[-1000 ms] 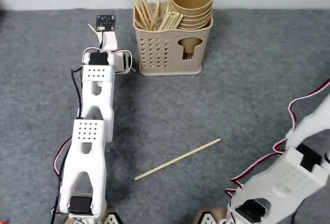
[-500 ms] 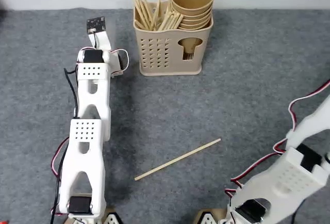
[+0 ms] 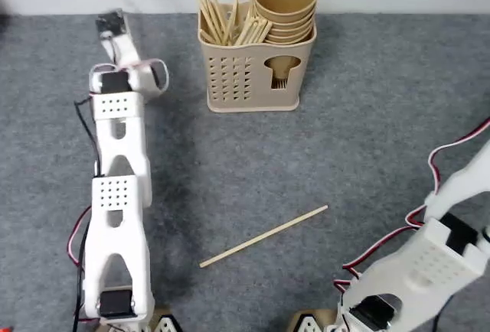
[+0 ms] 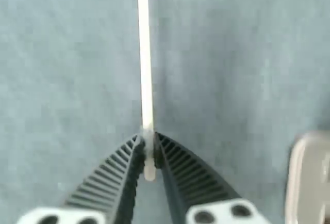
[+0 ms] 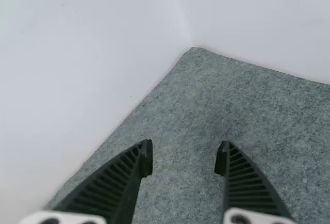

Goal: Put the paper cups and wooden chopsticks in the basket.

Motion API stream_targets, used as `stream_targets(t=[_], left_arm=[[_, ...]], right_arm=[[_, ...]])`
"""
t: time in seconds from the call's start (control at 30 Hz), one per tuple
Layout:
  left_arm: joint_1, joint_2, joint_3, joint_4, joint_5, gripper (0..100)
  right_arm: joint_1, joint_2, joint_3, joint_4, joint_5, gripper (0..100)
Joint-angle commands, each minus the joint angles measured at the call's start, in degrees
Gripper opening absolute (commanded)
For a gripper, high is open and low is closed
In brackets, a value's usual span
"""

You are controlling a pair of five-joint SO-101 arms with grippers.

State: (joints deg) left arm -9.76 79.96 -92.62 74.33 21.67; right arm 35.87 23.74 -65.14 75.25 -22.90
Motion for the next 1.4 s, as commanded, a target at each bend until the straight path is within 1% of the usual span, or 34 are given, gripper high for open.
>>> stream_targets(t=[0.0, 0.2, 0.23, 0.3, 0.37, 0.43, 0.67, 0.73, 0.8, 0.87, 1.0, 1.1, 1.2, 1.37], left_arm=[[-0.62, -8.62, -3.56, -13.54, 0.53, 1], [-0.44, -13.27, -3.56, -36.92, 0.00, 1], [-0.35, -13.63, -3.56, -40.18, -1.05, 1], [0.44, -13.98, -3.56, -44.48, -5.71, 1], [2.02, -14.68, -3.56, -45.19, -11.25, 1], [4.13, -15.91, -3.56, -45.19, -14.51, 1], [12.75, -22.42, -3.56, -45.10, -14.51, 1], [14.42, -24.62, -3.56, -44.04, -14.51, 1], [15.74, -27.52, -3.65, -40.18, -13.71, 1], [16.62, -31.03, -3.65, -33.85, -9.41, 1], [17.85, -38.15, -3.65, -17.32, 0.00, 1], [17.93, -41.05, -3.65, -9.14, 5.80, 1], [17.67, -41.32, -3.56, -6.77, 8.97, 1], [18.11, -40.97, -3.56, -6.86, 9.14, 3]], right_arm=[[0.04, -0.57, -0.53, 0.22, -0.53, 20.8], [-0.04, -0.57, -0.53, -0.13, -0.62, 20.8], [-0.04, -0.57, -0.53, 0.04, -0.62, 20.8], [-0.04, -0.57, -0.53, 0.13, -0.62, 20.8], [-0.04, -0.57, -0.53, 0.22, -0.62, 20.8], [-0.04, -0.57, -0.53, 0.13, -0.62, 20.8], [0.04, -0.57, -0.53, 0.04, -0.62, 20.8], [0.04, -0.57, -0.53, 0.04, -0.62, 20.8], [0.04, -0.57, -0.53, 0.04, -0.62, 20.8], [0.04, -0.57, -0.53, -0.04, -0.62, 20.8], [-0.04, -0.48, -0.35, -0.31, -0.62, 20.8], [-0.75, -0.48, -0.26, -0.31, -0.62, 20.8], [-1.98, -0.48, -0.35, -0.31, -0.62, 20.8], [-2.77, -0.48, -0.53, -0.31, -0.62, 20.8]])
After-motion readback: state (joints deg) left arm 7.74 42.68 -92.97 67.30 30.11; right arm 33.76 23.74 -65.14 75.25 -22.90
